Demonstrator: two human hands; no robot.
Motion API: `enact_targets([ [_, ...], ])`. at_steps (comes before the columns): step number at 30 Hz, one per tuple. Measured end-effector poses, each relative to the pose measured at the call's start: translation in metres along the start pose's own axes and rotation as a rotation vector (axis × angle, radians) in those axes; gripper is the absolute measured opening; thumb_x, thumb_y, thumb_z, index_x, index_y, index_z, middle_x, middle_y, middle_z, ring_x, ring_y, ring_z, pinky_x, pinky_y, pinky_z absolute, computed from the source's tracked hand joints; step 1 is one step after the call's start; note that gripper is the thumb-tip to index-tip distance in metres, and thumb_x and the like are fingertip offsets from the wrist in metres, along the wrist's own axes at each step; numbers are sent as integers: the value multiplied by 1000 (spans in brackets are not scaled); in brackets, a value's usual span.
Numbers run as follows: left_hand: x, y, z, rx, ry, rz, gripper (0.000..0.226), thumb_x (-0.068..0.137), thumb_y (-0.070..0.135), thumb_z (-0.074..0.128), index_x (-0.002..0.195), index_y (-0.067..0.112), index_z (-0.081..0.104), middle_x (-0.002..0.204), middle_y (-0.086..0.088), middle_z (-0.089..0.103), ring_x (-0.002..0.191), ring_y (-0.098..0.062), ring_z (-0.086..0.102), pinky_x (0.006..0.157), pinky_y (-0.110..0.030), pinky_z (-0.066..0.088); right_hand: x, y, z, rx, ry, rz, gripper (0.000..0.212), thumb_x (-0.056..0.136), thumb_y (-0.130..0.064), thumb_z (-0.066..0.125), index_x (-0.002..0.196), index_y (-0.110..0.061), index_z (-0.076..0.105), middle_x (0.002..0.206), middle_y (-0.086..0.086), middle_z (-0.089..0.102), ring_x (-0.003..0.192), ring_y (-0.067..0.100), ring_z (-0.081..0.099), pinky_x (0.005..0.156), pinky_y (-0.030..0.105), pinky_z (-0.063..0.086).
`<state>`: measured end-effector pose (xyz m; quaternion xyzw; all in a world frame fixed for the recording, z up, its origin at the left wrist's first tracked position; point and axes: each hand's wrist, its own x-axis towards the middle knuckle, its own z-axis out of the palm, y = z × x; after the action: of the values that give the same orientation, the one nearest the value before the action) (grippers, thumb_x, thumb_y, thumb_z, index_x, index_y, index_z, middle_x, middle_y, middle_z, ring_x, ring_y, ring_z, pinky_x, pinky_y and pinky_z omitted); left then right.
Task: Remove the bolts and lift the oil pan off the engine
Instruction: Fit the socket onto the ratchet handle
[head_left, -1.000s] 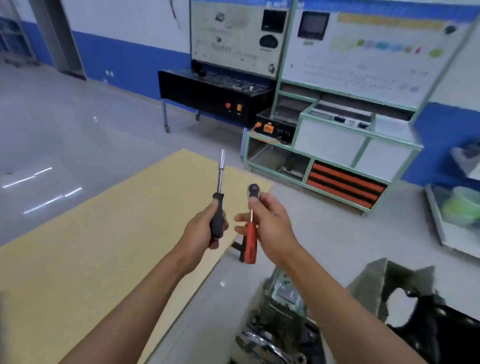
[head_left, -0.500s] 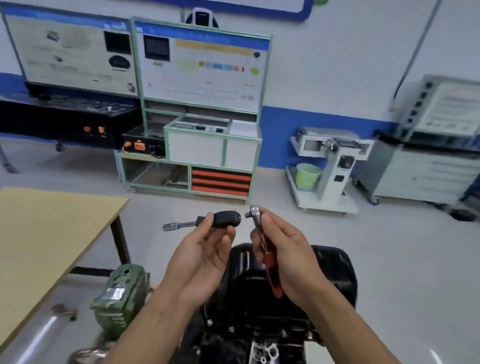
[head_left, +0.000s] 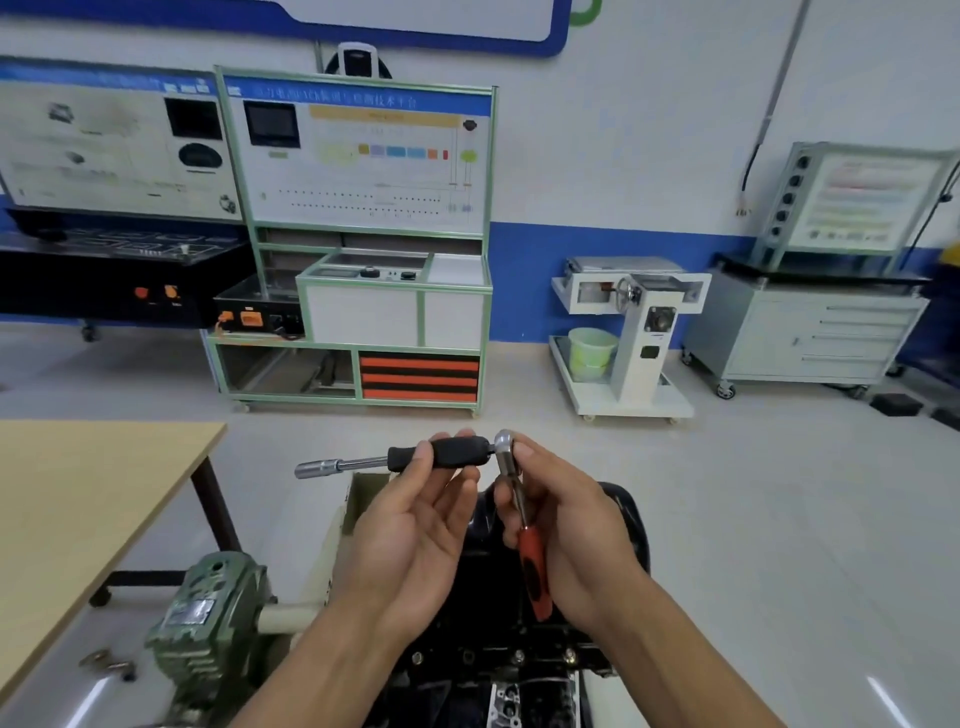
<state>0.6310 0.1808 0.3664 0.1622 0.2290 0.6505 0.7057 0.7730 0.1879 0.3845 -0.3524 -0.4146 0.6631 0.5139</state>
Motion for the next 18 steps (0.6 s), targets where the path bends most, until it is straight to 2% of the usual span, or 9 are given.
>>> enact_targets([
  [5,-10,7,-1,28,9,65,29,87,26,64,100,4,76,101,-9,77,78,-12,73,66,-18,59,0,3,14,56,0,97,15,80,-35,72,78,-21,78,68,5,62,50,14,48,49,25,40],
  [8,-17,17,-7,-10,15,25,27,84,25,66,93,3,78,94,-8,77,74,-12,74,63,-17,59,0,8,23,-18,-32,3,14,78,-32,74,85,-21,79,68,5,63,52,13,51,52,25,41],
  [11,-25,26,-16,-30,22,-42,25,84,24,67,85,4,81,90,-8,77,71,-11,73,60,-16,58,-1,16,30,-23,-66,-62,25,77,-27,71,97,-15,79,70,4,66,56,13,58,50,22,44],
  [13,-30,32,-21,-49,33,-88,25,86,23,67,85,3,81,89,-9,77,69,-12,73,60,-17,59,-2,21,33,-46,-88,-95,23,77,-23,73,97,-14,80,75,3,70,59,12,61,49,20,45],
  [15,-35,36,-28,-88,49,-154,24,87,21,67,85,0,79,86,-10,76,67,-13,73,58,-17,59,-3,23,34,-145,-120,-161,15,79,-21,79,93,-19,83,78,3,73,60,11,61,51,19,46],
  [18,-44,43,-37,-106,93,-269,22,86,19,69,90,-2,75,82,-12,74,63,-14,72,54,-17,59,-5,22,30,-342,-189,-228,19,79,-25,71,95,-21,82,75,5,71,61,11,57,55,20,44],
])
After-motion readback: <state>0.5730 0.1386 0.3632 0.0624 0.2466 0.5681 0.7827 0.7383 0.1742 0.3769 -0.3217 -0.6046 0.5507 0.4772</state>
